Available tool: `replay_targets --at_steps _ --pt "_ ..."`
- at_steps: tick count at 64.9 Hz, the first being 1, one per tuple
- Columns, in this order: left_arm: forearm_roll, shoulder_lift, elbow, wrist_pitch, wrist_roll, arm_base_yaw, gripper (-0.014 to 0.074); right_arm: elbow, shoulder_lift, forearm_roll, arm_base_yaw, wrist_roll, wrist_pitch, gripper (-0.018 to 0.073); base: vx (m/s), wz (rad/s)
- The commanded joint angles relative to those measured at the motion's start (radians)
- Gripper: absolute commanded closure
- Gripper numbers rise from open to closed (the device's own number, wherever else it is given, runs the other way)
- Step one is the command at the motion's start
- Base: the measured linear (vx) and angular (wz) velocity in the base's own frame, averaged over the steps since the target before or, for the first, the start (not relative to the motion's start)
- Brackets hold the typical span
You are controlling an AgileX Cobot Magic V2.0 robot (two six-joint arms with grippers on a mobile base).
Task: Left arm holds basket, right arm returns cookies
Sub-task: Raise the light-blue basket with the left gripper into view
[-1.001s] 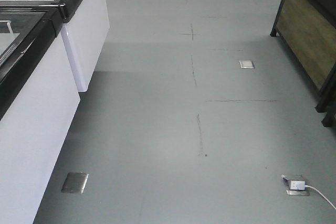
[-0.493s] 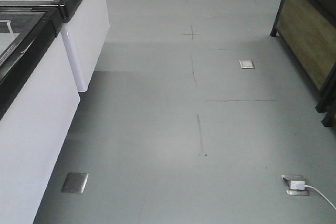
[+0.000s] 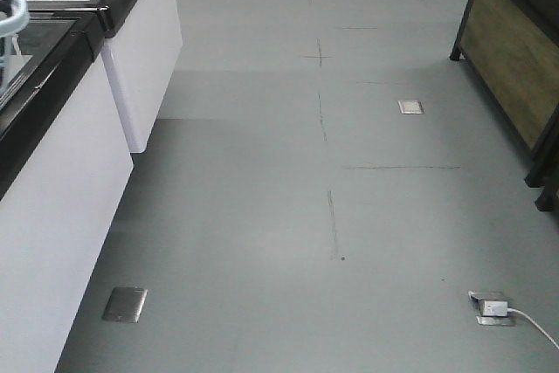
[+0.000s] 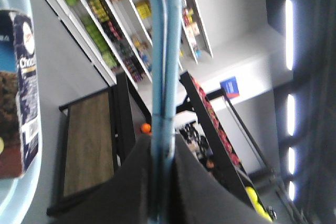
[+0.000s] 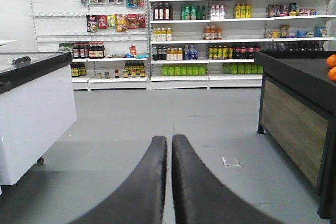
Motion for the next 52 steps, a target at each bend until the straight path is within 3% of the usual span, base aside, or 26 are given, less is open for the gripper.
replay_targets --at_steps 1,21,37,52 --pt "-0.137 -0.074 -0.03 0.02 0.022 -0.09 0.0602 0.018 -0.013 -0.009 -0.001 -0.005 -0.076 0.057 0.0 0.0" --pt "-0.143 -0.177 0.249 -0.02 0.167 -0.387 0.0602 0.018 -0.013 -0.009 -0.001 -0.005 -0.076 0.057 0.0 0.0" --pt "-0.143 -0.192 0.485 -0.104 0.305 -0.679 0.0602 0.018 -0.013 -0.009 -0.001 -0.005 -0.076 0.057 0.0 0.0" --pt "-0.143 -0.192 0.616 -0.227 0.351 -0.862 0.0602 0.018 -0.013 -0.009 -0.001 -0.005 -0.076 0.057 0.0 0.0"
